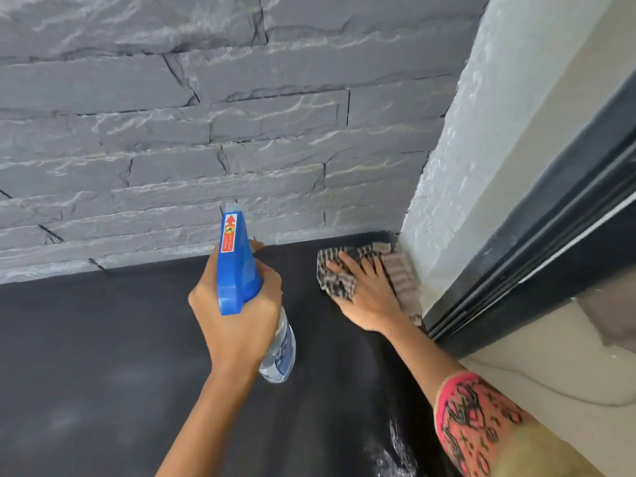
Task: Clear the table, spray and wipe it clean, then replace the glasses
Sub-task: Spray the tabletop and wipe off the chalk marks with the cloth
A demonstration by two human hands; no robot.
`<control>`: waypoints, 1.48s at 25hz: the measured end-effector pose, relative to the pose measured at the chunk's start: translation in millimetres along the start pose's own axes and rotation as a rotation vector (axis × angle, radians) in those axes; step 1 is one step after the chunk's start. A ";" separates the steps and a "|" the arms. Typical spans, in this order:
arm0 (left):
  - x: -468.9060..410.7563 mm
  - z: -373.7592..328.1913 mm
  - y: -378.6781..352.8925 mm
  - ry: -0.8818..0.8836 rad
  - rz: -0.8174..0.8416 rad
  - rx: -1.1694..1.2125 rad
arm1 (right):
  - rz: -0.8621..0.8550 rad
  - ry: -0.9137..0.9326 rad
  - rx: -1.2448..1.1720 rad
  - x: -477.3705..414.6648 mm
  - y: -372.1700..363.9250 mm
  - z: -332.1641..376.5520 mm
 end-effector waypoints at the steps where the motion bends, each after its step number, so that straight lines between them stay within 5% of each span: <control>1: -1.0 3.0 -1.3 -0.004 -0.010 0.005 | -0.014 -0.024 0.003 -19.0 5.0 -3.7; 4: 1.9 7.6 -4.7 -0.010 -0.037 -0.003 | -0.075 -0.095 -0.020 -46.1 14.9 -0.1; 11: 3.1 19.1 -4.5 0.041 -0.051 -0.039 | -0.017 0.154 0.020 -53.3 11.0 27.0; 15: 3.9 20.5 -1.5 0.043 -0.051 0.009 | -0.196 -0.254 -0.113 -34.1 18.9 -41.2; 18: 3.4 19.5 -3.1 0.033 -0.062 0.013 | -0.170 -0.472 -0.209 -29.0 18.3 -62.4; 29: 4.1 18.6 -2.0 0.018 -0.058 0.054 | -0.072 -0.180 -0.001 98.0 -28.8 -16.2; 37: 5.3 18.8 -3.0 0.004 -0.062 0.033 | -0.030 -0.310 -0.154 -31.8 13.9 -73.4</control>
Point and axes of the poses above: each hand's wrist, its own x-axis away from the middle knuckle, its own y-axis out of the back of the hand, z = x × y, the point moved 7 cm from there along -x, towards the middle knuckle, and after that the axes turned 15 degrees about z, right-handed, at the moved point
